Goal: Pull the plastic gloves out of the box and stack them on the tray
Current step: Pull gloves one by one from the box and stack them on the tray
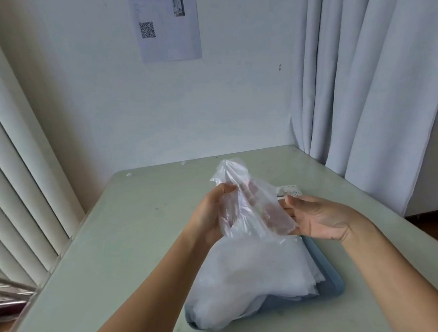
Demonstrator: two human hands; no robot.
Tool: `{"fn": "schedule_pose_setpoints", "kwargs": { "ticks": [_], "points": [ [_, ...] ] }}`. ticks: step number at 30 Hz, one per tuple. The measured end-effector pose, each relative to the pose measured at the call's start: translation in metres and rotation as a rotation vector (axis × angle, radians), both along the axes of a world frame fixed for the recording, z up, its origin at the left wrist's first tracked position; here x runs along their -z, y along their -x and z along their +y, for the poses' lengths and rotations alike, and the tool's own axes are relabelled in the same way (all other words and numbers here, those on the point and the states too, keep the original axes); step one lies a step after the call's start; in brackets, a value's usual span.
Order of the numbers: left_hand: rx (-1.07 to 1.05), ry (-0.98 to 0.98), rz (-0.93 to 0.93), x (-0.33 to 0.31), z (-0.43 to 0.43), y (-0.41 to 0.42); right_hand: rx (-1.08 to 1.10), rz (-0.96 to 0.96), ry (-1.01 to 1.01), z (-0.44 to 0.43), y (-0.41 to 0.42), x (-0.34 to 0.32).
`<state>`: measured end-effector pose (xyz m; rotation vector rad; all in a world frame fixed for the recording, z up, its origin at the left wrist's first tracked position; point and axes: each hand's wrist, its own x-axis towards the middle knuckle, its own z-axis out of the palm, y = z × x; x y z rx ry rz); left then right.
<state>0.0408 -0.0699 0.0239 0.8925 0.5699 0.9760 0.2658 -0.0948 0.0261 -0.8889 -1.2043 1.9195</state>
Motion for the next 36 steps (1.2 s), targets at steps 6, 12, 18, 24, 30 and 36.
{"fn": "schedule_pose_setpoints", "kwargs": {
  "ticks": [6, 12, 18, 24, 30, 36],
  "points": [
    [-0.191, 0.024, 0.091, -0.001, 0.007, -0.006, 0.338, -0.175, -0.194, -0.004, 0.008, -0.005],
    [-0.826, -0.017, 0.406, 0.008, 0.02, -0.008, 0.532, -0.202, -0.314, 0.008, 0.002, -0.013],
    [-0.273, -0.542, 0.683, -0.013, -0.004, -0.038, 0.539, -0.365, -0.372, 0.017, 0.021, -0.014],
    [-0.23, -0.53, 0.697, -0.004, -0.005, -0.052, 0.59, -0.341, -0.416, 0.019, 0.025, -0.008],
    [-0.274, -0.455, 0.615, -0.004, -0.009, -0.063, 0.657, -0.238, -0.399, 0.011, 0.011, -0.009],
    [-0.306, -0.458, 0.545, -0.015, -0.015, -0.065, 0.827, -0.216, -0.344, 0.008, -0.015, -0.006]
  ]
}}
